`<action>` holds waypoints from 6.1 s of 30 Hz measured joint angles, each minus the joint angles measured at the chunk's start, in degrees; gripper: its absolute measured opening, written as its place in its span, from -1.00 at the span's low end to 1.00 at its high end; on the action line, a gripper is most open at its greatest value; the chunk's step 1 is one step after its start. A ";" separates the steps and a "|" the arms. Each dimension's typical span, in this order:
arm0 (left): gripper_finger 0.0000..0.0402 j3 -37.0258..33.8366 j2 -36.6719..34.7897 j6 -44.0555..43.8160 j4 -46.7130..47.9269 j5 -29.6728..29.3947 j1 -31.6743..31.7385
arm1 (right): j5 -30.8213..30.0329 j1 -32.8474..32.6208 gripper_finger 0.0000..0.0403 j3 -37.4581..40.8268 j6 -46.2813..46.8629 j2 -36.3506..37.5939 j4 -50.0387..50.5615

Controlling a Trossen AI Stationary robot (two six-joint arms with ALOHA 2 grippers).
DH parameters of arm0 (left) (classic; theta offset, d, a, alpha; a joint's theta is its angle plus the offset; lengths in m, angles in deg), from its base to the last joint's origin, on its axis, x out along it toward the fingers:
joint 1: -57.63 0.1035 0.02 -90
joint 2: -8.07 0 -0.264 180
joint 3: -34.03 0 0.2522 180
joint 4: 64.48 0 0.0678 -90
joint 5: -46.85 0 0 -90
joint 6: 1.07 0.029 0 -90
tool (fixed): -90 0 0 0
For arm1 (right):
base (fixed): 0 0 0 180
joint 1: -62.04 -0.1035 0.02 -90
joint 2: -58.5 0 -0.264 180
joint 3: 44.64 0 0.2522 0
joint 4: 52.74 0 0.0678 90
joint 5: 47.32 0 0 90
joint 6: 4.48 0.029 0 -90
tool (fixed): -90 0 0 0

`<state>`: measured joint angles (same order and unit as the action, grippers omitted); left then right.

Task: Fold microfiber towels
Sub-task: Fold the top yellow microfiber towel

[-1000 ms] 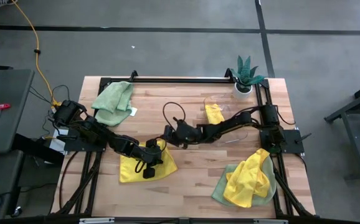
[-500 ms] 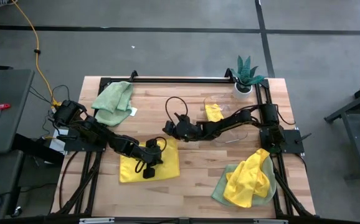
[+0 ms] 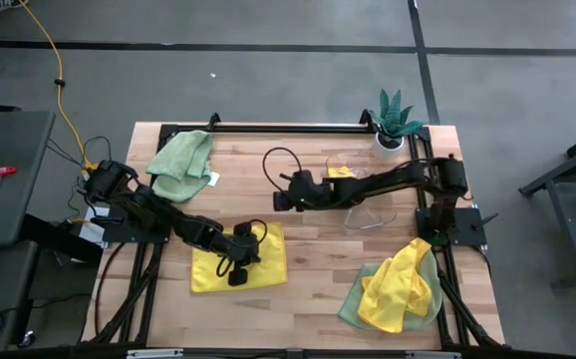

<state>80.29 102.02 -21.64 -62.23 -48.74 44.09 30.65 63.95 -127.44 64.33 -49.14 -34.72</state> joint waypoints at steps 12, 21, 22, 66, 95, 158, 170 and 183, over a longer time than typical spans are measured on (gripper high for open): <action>-1.00 4.89 -10.63 8.57 14.12 -6.54 6.48 | 0.06 0.76 -0.09 0.00 -17.68 9.88 1.55; -1.00 4.98 0.26 2.99 6.79 2.50 10.31 | 8.38 0.74 -0.09 0.00 -17.51 10.18 3.21; -1.00 4.91 1.28 2.41 6.74 2.43 9.98 | 10.27 0.74 -0.09 0.00 -16.02 9.55 3.73; -1.00 5.00 6.15 7.27 1.83 0.22 -1.48 | 21.46 -13.60 -0.09 -0.11 15.84 -12.83 -12.80; -1.00 6.31 6.30 5.17 1.61 1.26 1.18 | 7.77 -12.46 -0.09 -0.21 -10.35 8.01 5.17; -1.00 8.05 6.15 10.91 5.01 1.69 2.58 | 8.92 -12.38 -0.09 4.63 17.39 -9.32 -30.63; -1.00 8.10 6.22 10.66 4.83 0.18 2.67 | 18.38 -8.72 -0.09 4.39 14.50 -9.20 -28.97; -1.00 8.12 6.24 10.72 4.89 -0.08 2.65 | 23.39 -6.21 -0.09 4.07 8.53 -8.52 -25.97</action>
<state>88.41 108.26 -10.92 -57.34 -48.82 46.74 54.04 57.74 -123.37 72.85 -57.66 -60.69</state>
